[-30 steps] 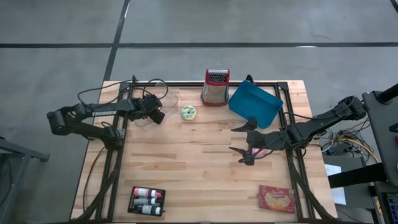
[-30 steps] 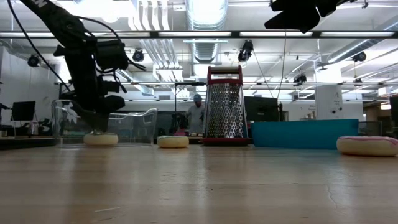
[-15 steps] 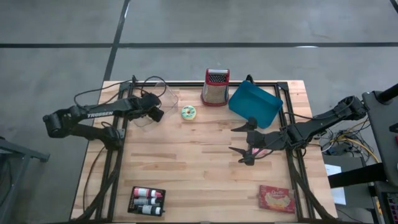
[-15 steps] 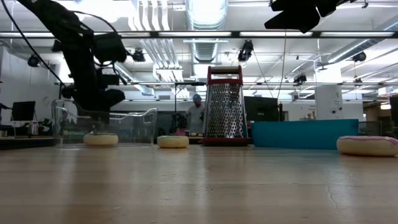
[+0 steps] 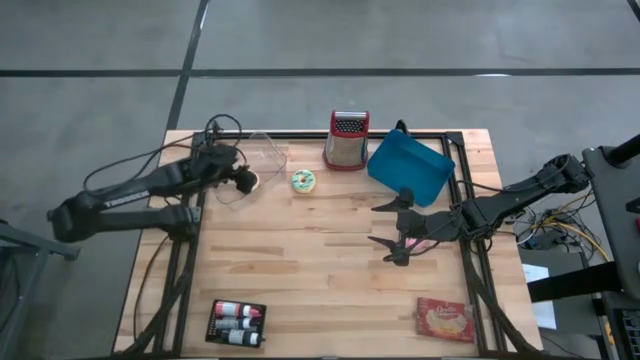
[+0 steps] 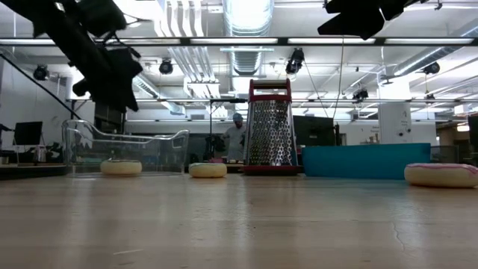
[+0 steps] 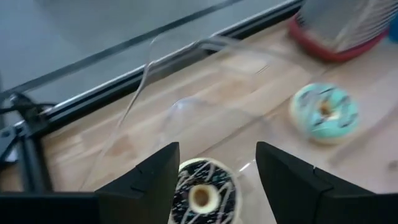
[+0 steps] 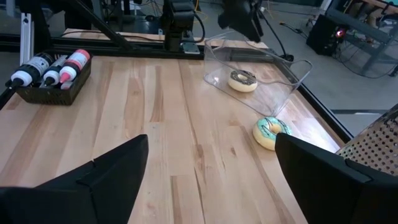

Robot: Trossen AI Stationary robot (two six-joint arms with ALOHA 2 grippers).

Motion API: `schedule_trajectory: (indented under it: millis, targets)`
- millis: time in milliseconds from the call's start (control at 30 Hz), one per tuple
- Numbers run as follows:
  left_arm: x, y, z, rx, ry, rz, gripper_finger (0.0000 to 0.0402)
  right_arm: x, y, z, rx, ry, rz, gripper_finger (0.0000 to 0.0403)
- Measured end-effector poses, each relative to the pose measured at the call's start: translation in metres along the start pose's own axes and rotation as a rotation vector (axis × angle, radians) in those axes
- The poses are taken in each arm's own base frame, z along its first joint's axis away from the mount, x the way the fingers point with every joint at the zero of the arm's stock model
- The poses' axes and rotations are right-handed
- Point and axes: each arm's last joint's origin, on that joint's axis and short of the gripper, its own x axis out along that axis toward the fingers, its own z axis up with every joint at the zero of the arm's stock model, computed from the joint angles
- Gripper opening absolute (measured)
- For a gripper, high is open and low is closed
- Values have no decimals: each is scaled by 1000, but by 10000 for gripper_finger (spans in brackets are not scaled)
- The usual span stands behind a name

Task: Pick & Place Food Item
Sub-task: Put the green donut into the transparent bin

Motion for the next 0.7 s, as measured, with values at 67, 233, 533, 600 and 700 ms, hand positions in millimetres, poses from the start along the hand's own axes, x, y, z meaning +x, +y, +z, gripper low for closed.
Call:
schedule_trajectory:
  millis: [67, 233, 533, 600, 700]
  targets:
    - [-7, 0, 1, -6, -29, -35, 219, 0, 0, 0, 0, 0, 0, 342]
    - [-21, -3, 3, -16, -96, -133, 220, 0, 0, 0, -1, 0, 0, 342]
    - [-33, -13, 6, -10, -156, -346, 219, 0, 0, 0, 0, 0, 0, 348]
    - [-32, -16, 6, -5, -152, -363, 219, 0, 0, 0, -1, 0, 0, 346]
    - [-28, -21, 8, -2, -156, -377, 220, 0, 0, 0, 0, 0, 0, 342]
